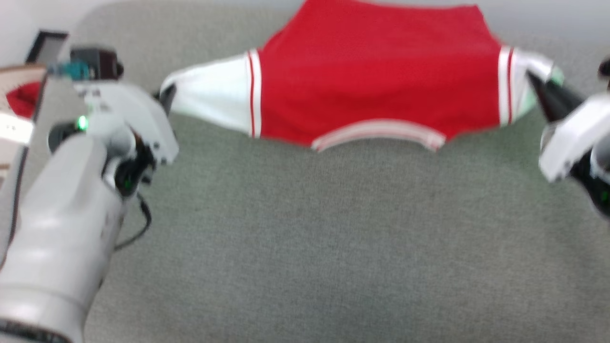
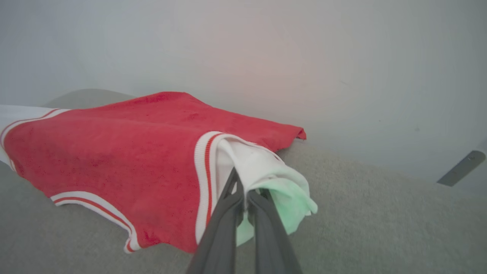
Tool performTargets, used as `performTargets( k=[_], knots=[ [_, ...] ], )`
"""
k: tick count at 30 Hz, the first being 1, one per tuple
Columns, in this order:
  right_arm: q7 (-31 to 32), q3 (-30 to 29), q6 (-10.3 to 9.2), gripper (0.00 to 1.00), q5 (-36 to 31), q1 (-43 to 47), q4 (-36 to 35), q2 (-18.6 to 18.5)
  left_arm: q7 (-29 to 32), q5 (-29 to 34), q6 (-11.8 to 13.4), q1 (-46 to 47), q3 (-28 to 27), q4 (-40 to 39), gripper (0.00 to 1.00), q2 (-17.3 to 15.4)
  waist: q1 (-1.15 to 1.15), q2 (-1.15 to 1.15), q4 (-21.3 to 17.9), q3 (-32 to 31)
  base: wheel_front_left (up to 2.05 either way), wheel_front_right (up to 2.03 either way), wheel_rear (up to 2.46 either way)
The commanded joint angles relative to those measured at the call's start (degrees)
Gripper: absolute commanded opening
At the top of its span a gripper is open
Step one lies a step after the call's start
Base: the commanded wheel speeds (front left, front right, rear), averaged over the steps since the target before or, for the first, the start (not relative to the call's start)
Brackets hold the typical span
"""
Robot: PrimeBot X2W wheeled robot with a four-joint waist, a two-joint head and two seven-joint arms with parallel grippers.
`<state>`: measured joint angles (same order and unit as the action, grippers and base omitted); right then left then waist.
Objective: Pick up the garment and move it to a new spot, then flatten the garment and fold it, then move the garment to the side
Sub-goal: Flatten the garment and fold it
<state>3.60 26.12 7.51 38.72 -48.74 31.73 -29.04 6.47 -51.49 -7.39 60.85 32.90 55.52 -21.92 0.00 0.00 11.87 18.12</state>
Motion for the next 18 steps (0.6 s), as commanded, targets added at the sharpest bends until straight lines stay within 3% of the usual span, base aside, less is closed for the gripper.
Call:
performTargets(
  k=[1,4,8,18],
  knots=[
    [1.2,-0.5,-0.04,0.0,1.5,4.1,-2.1,-1.0,0.2,-0.6,0.8,-3.5,0.1,-1.7,0.0,-1.4,0.0,0.0,-0.9,-7.9,0.0,0.0,0.0],
    [4.4,-1.3,-0.04,0.0,3.1,11.2,-6.5,-2.9,1.2,-2.0,2.9,-10.5,-0.6,-7.0,0.0,-3.1,0.0,0.0,-1.2,-10.8,0.0,0.0,0.0],
    [8.6,-4.7,-0.05,0.0,4.9,20.2,-11.7,-4.2,3.3,-3.6,7.8,-20.7,-1.3,-17.1,0.0,-6.9,0.0,0.0,-1.6,-13.5,0.0,0.0,0.0],
    [20.1,-13.0,-0.06,0.0,5.3,38.9,-23.8,-5.4,8.4,-7.6,26.8,-47.3,-4.8,-50.8,0.0,-16.9,0.0,0.0,-2.1,-16.4,0.0,0.0,0.0]
  ],
)
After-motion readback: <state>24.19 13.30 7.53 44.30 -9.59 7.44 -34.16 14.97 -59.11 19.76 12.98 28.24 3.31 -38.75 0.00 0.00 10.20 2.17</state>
